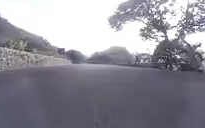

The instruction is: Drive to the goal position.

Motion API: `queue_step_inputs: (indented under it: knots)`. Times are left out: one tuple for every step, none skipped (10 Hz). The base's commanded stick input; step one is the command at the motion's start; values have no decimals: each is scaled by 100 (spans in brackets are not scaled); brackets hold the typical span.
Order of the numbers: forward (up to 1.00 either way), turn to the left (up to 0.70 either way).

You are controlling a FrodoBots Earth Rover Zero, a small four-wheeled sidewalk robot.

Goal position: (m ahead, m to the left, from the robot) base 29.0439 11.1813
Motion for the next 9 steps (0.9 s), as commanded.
queue_step_inputs:
  knots:
    - [70,0]
    - [70,0]
    - [70,0]
    - [70,0]
    - [70,0]
    - [70,0]
    - [70,0]
    - [70,0]
    - [70,0]
